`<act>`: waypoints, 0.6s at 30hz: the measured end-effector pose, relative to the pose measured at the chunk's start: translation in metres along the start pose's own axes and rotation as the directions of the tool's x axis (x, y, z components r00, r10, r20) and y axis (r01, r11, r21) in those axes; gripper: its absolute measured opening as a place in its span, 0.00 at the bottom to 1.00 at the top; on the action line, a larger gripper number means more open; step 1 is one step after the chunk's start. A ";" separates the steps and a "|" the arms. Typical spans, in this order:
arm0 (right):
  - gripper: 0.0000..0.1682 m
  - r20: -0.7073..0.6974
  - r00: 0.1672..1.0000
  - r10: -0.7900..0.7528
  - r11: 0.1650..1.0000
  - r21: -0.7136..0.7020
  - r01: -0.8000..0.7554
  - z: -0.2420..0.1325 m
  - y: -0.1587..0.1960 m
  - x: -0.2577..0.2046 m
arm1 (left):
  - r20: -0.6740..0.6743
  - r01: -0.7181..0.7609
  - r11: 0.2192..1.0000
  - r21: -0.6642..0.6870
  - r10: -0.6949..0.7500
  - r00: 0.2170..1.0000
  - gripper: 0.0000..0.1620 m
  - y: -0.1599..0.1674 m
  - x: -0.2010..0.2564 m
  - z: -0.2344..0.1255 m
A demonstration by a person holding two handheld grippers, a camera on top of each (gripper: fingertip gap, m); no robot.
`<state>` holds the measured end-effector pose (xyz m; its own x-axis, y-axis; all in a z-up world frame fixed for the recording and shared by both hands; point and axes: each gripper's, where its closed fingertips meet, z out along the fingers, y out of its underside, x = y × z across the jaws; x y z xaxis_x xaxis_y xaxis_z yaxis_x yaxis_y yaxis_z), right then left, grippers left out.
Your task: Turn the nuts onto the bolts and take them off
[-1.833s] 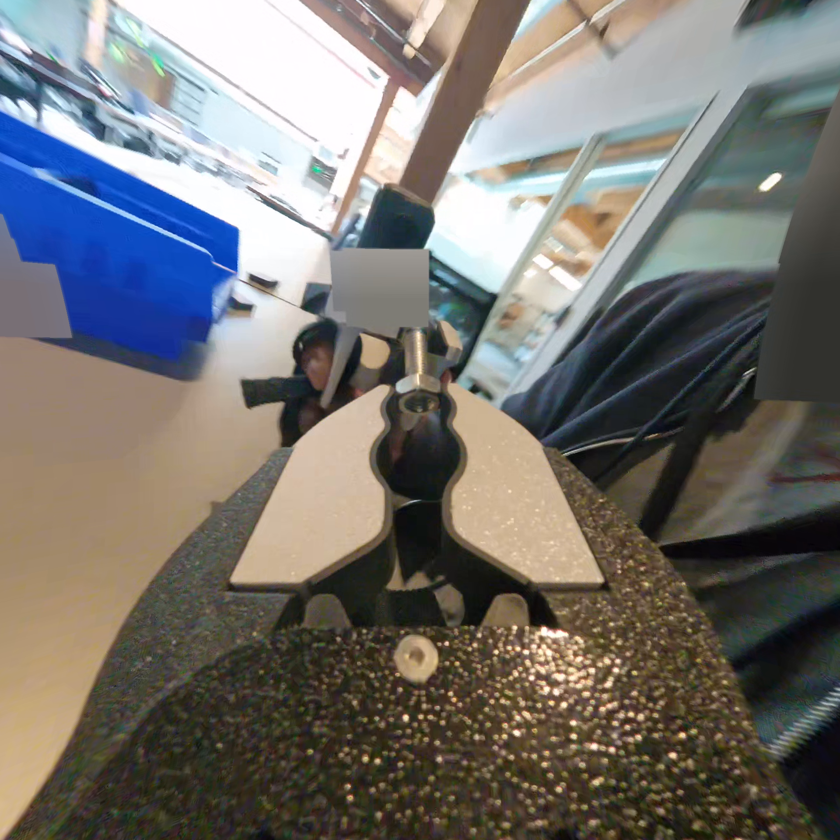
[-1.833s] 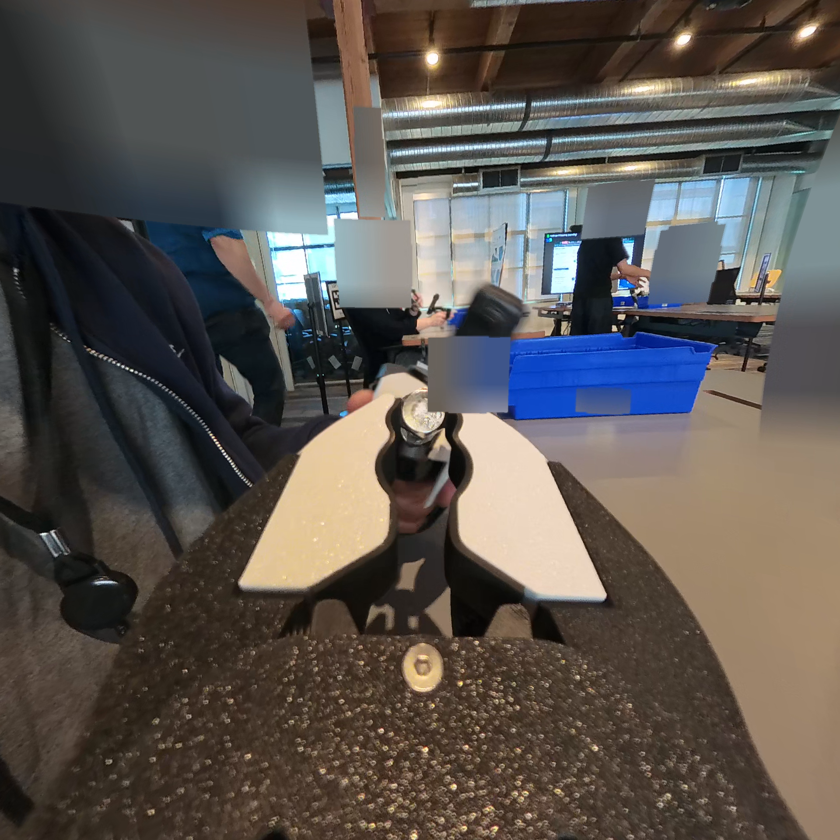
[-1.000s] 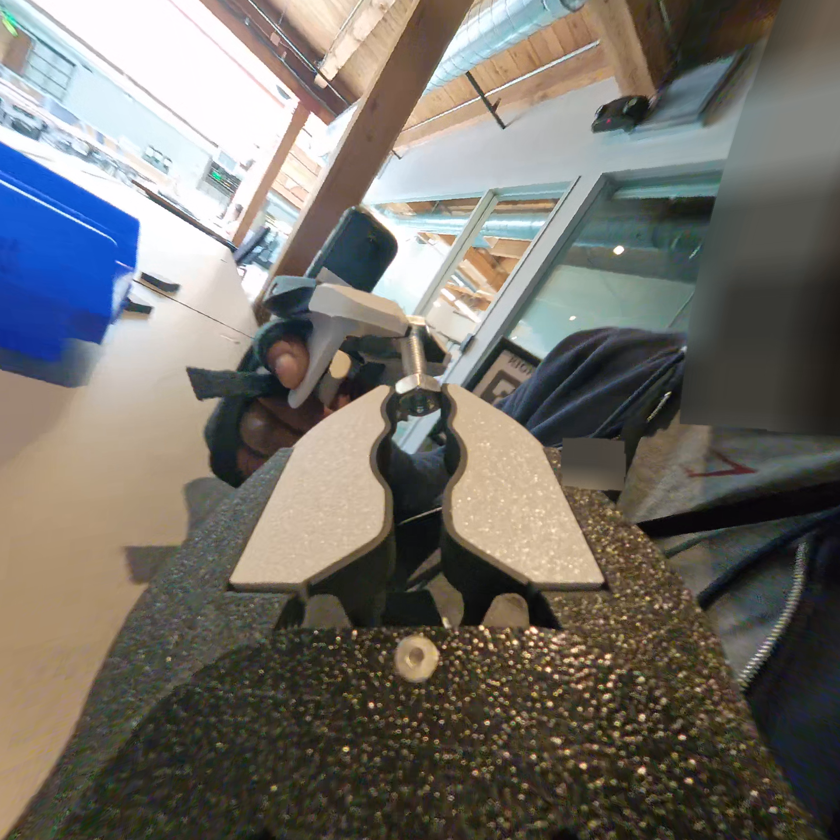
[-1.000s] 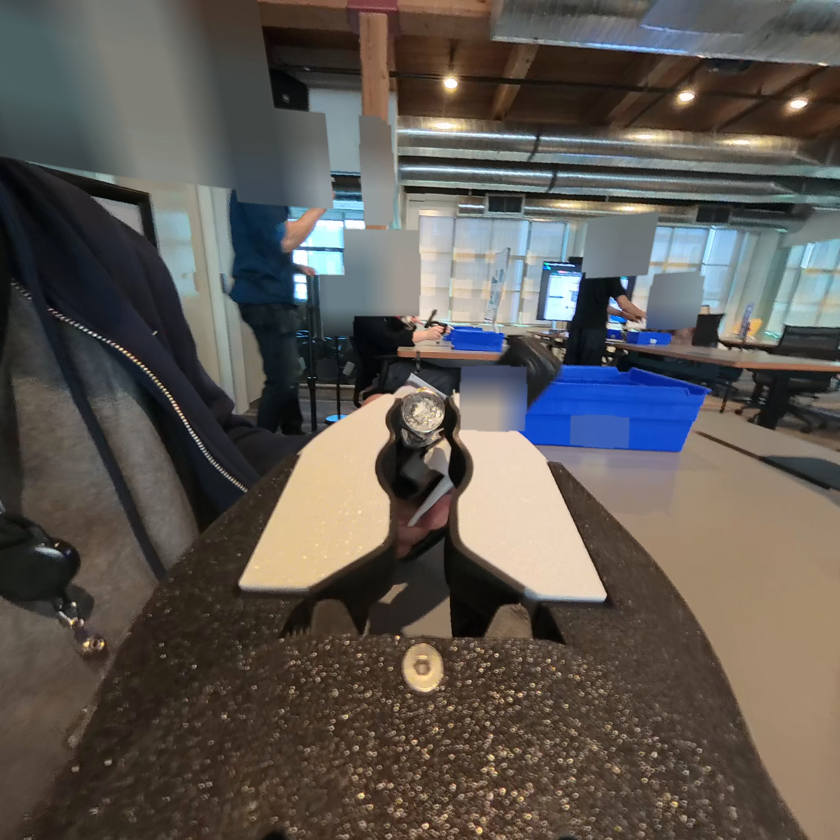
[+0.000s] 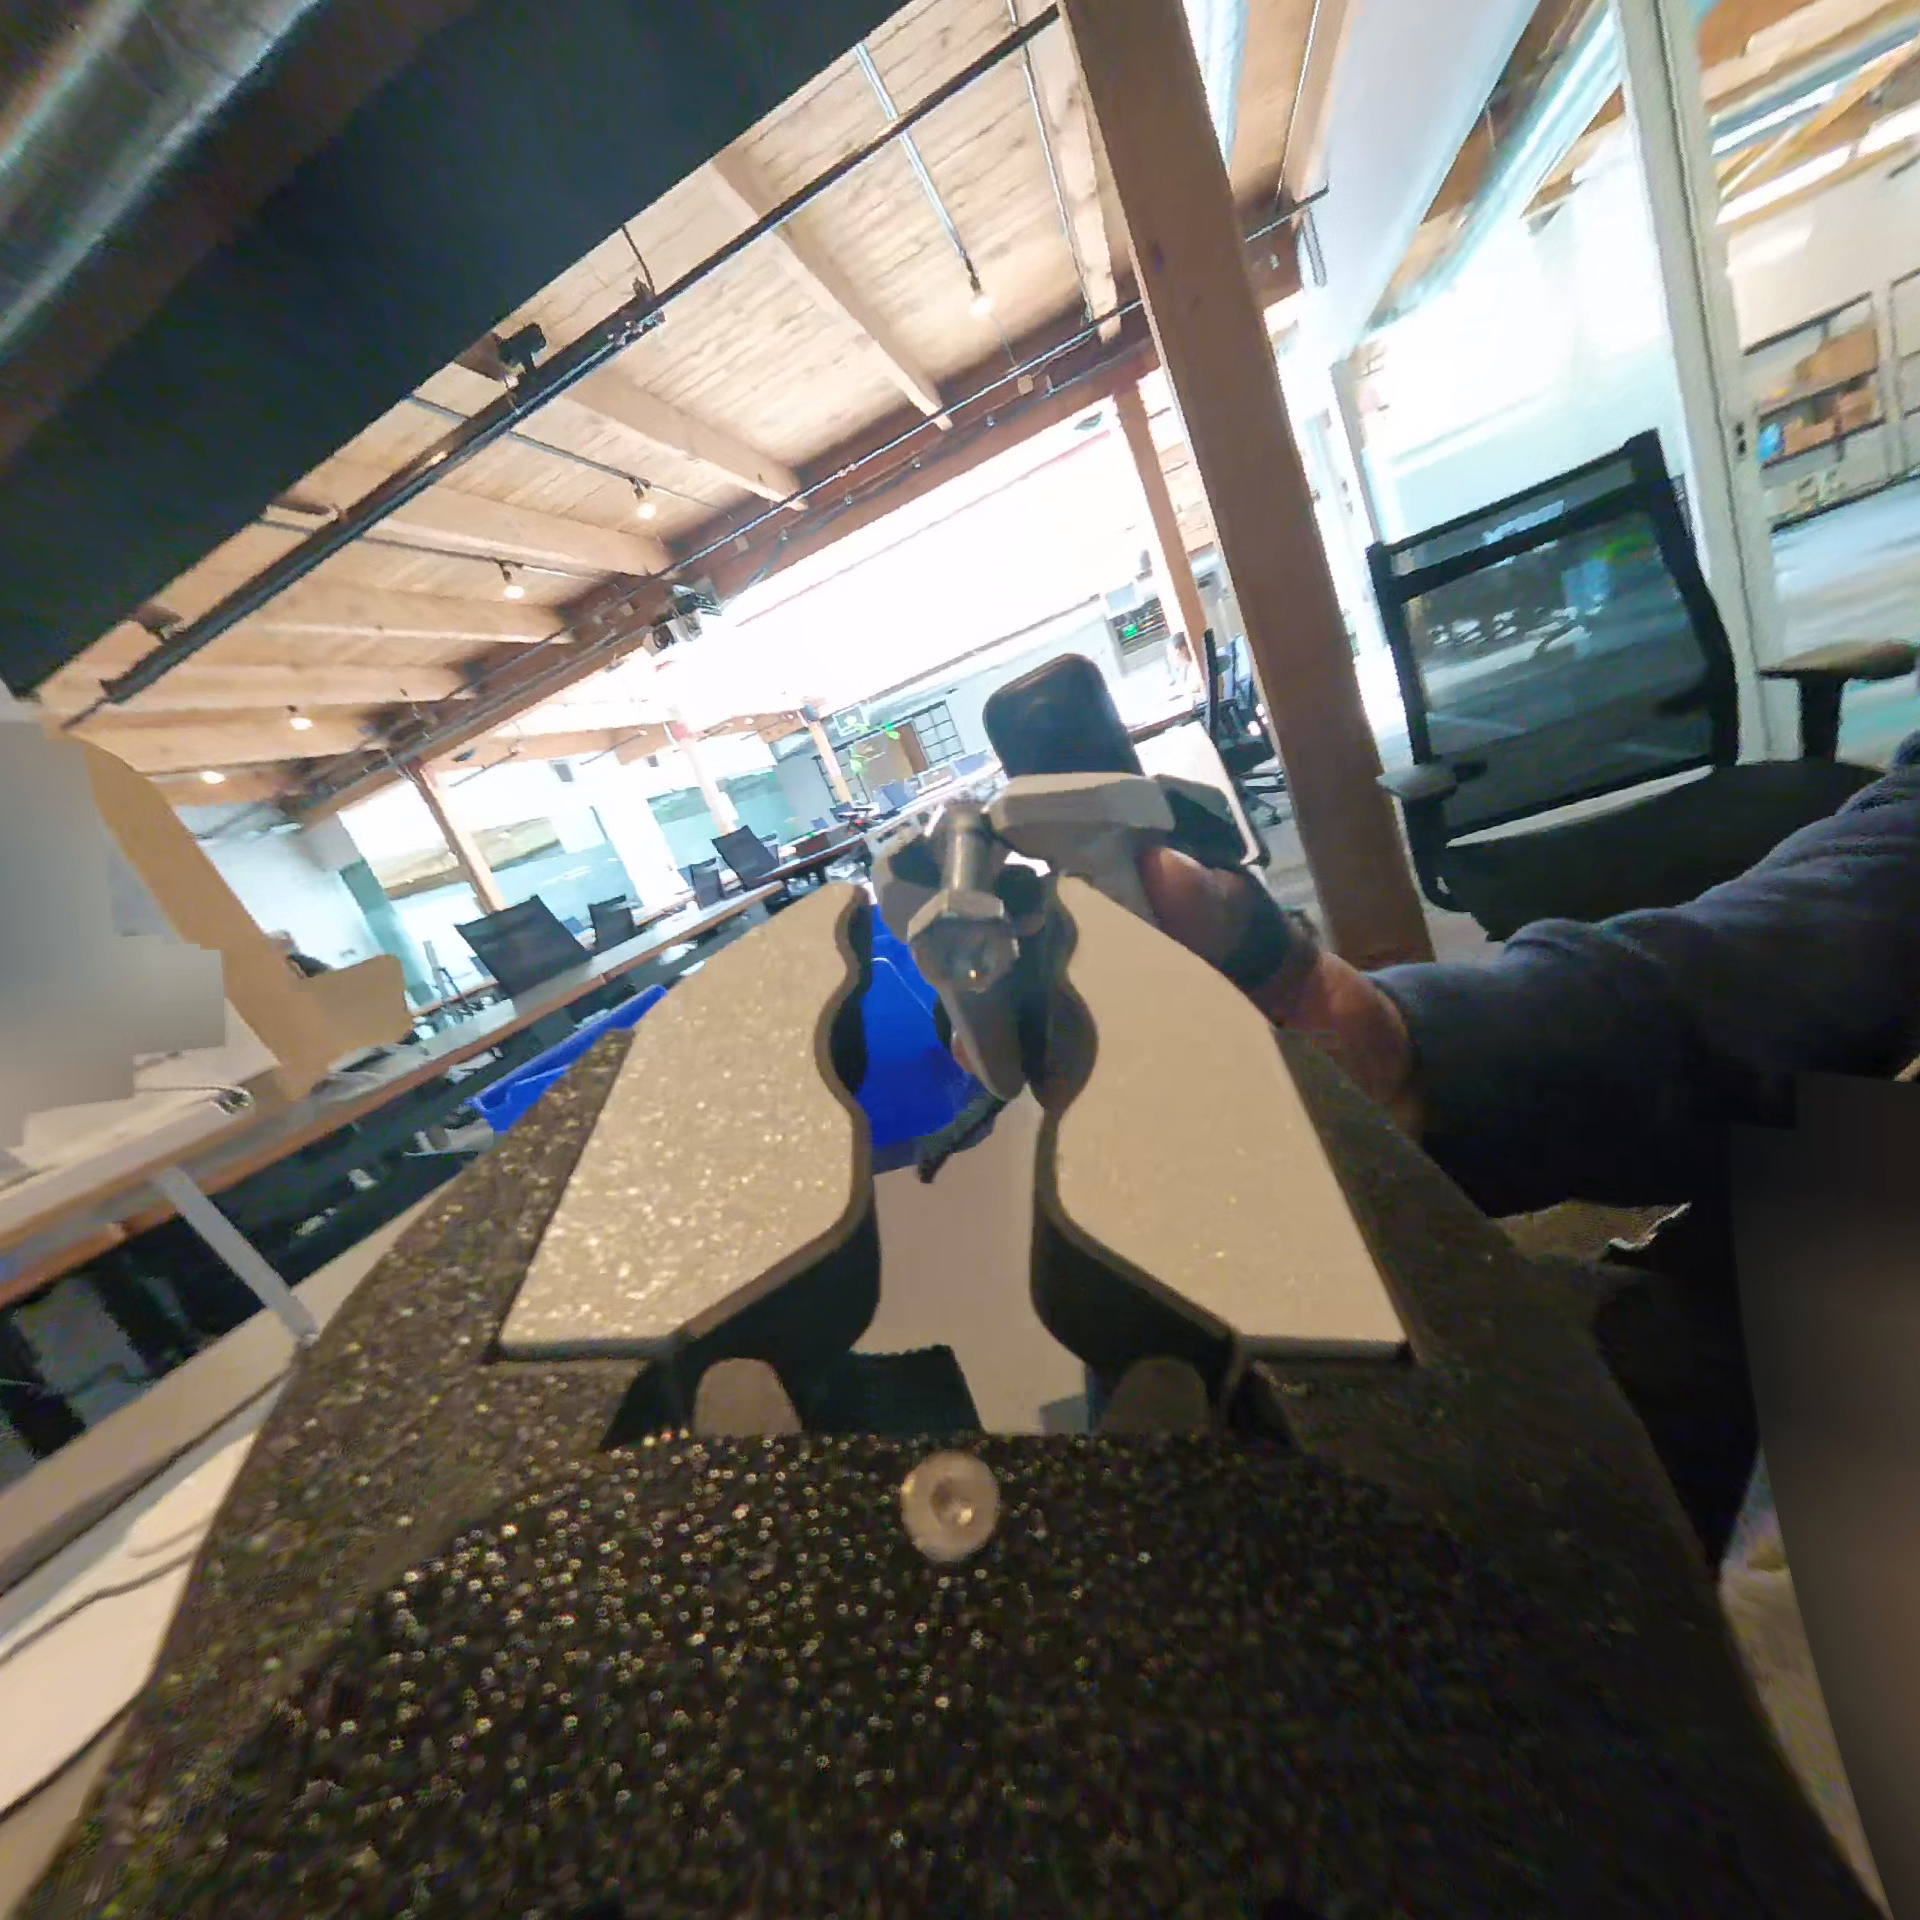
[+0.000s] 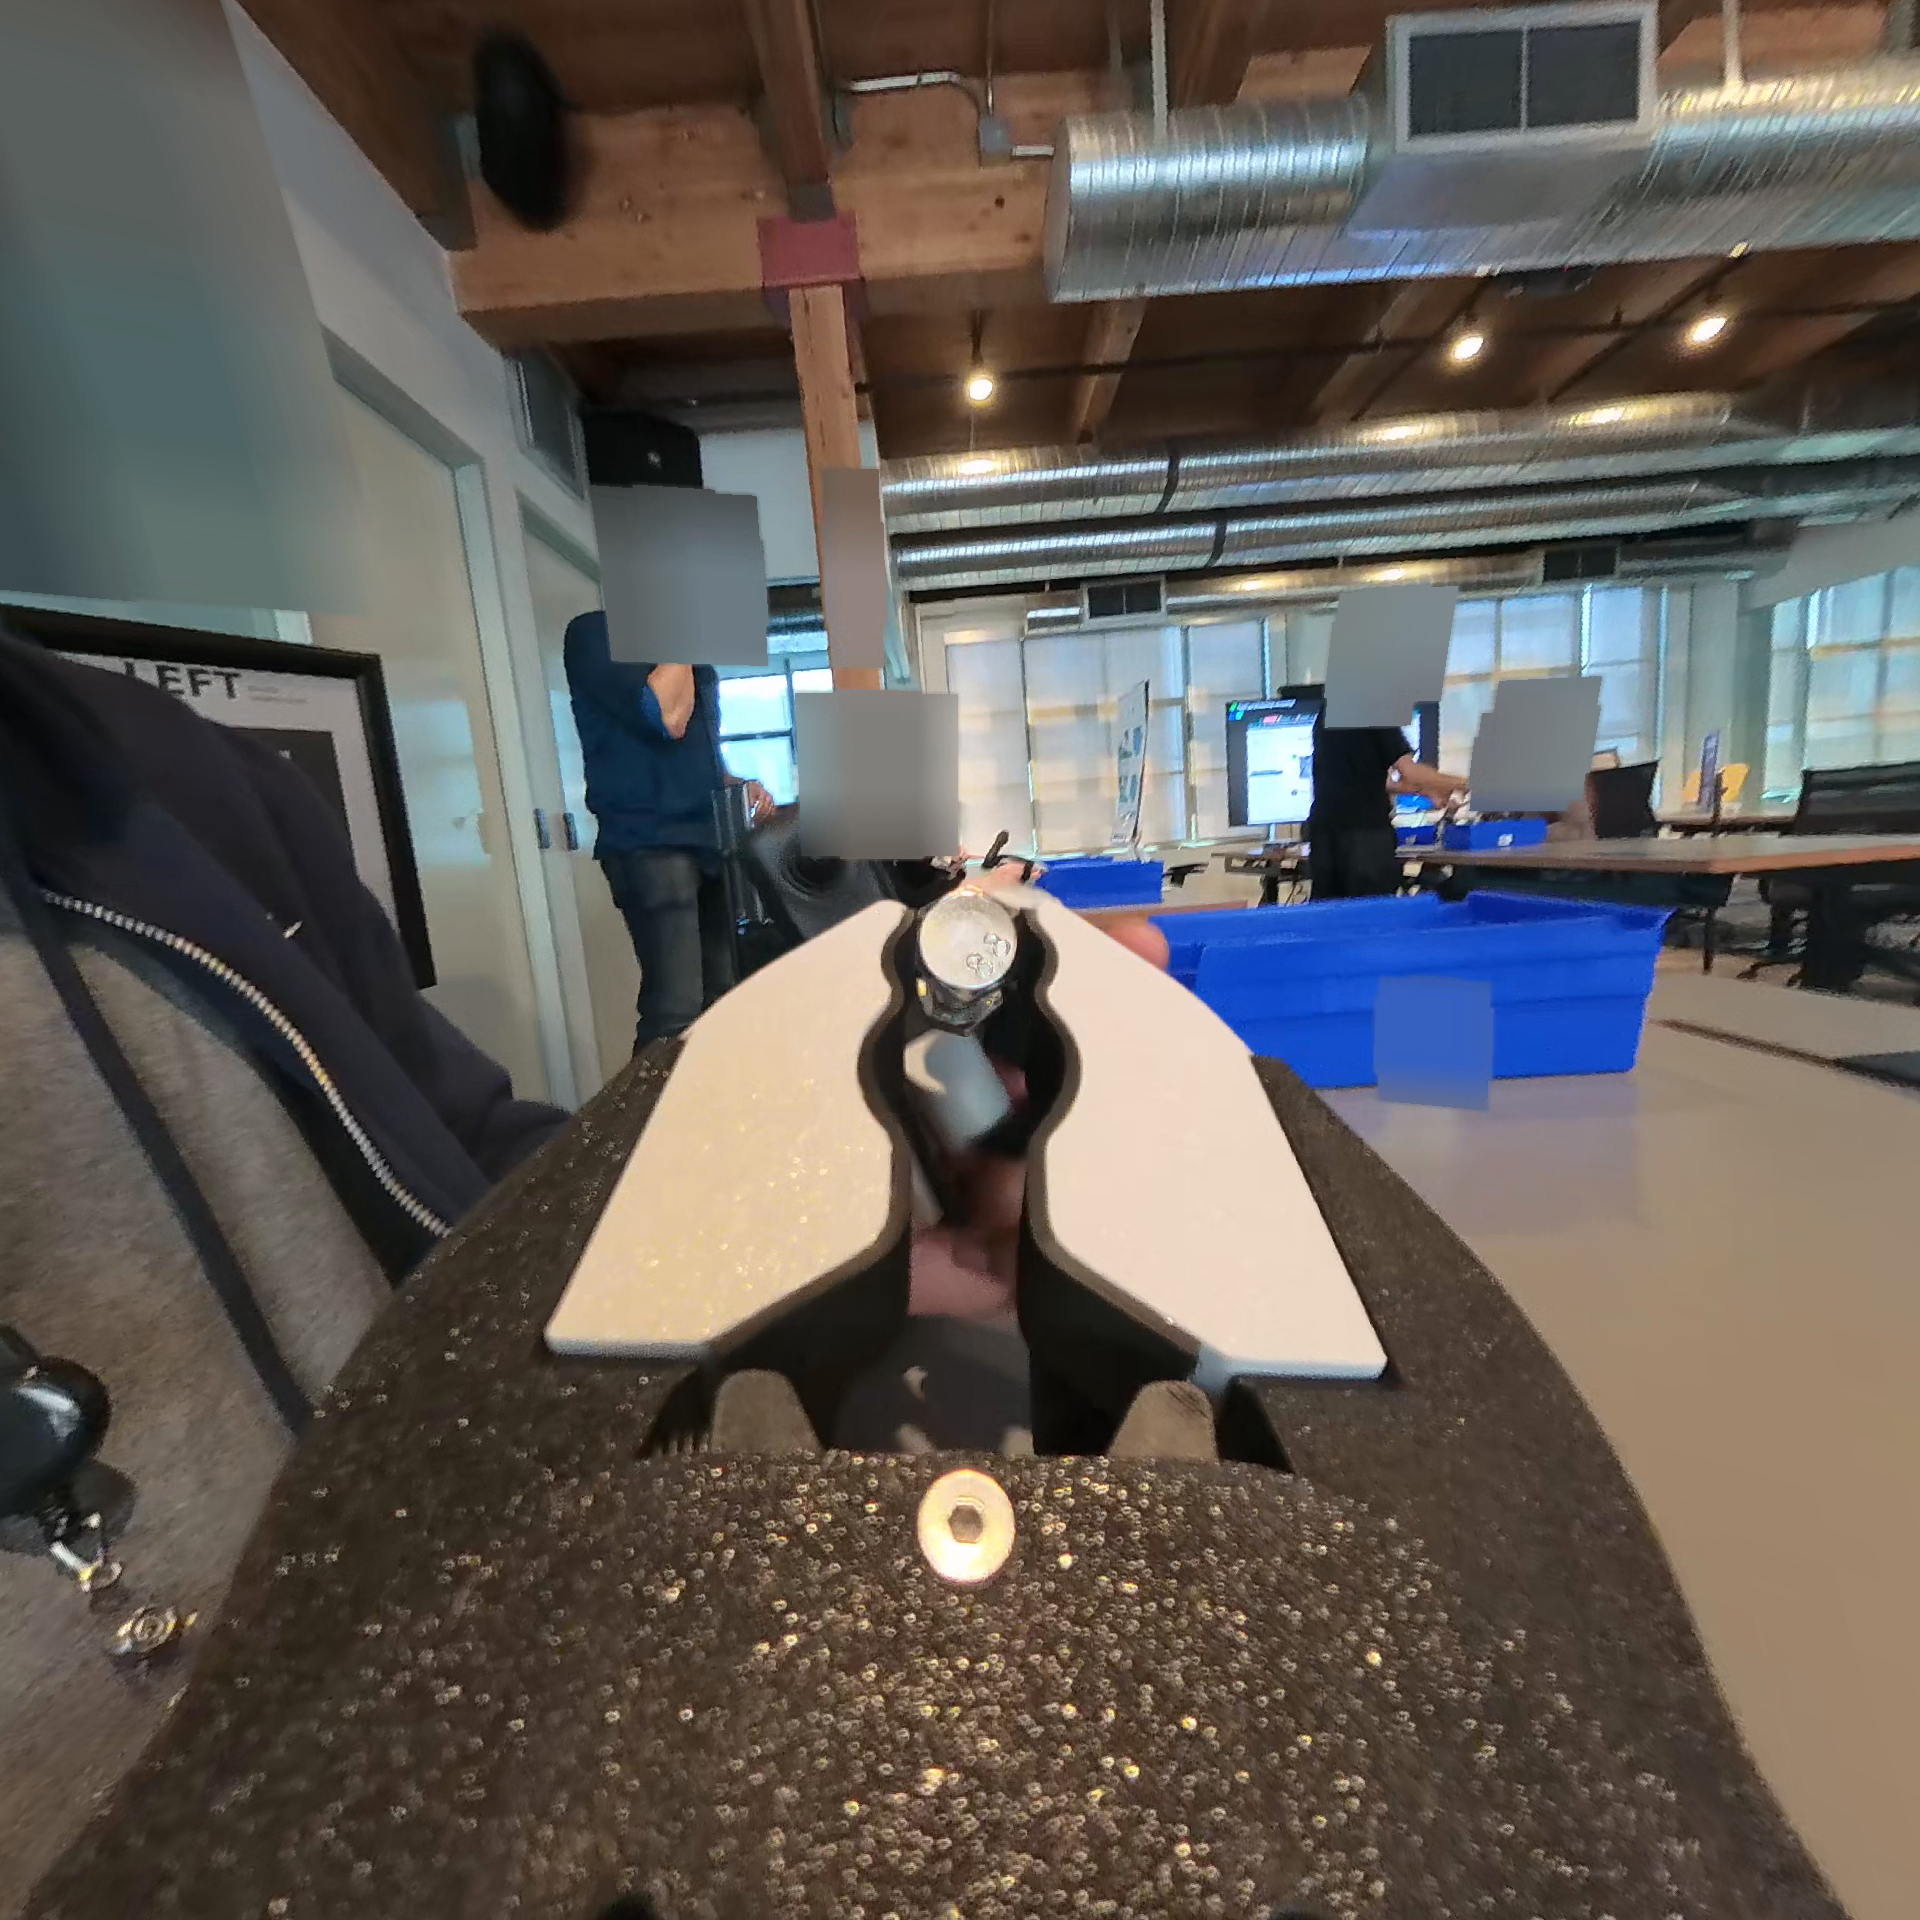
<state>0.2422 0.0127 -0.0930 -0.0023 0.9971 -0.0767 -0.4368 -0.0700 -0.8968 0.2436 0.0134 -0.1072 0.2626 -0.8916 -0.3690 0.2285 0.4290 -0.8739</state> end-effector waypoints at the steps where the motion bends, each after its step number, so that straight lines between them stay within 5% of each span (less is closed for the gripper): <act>1: 0.10 0.001 1.000 0.013 1.000 -0.008 -0.013 0.000 0.004 0.000 | 0.002 -0.036 0.999 -0.004 0.036 0.999 0.14 0.000 0.001 0.000; 5: 0.10 0.000 1.000 0.028 0.999 -0.015 -0.028 0.001 0.008 0.000 | -0.003 -0.107 0.994 -0.026 0.107 0.994 0.08 0.000 0.004 0.000; 11: 0.10 -0.005 0.999 0.032 0.999 0.002 -0.032 -0.002 0.006 0.001 | 0.015 -0.053 0.998 -0.021 0.053 0.998 0.22 0.001 -0.001 -0.001; 18: 0.10 -0.006 0.999 0.035 0.999 0.009 -0.035 -0.002 0.006 0.000 | 0.019 -0.076 0.994 -0.075 0.078 0.997 0.20 0.010 -0.001 0.000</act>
<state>0.2408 0.0123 -0.0995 -0.0125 0.9938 -0.1105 -0.4449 -0.1045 -0.8895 0.2459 0.0185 -0.1158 0.2972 -0.8525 -0.4301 0.1368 0.4838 -0.8644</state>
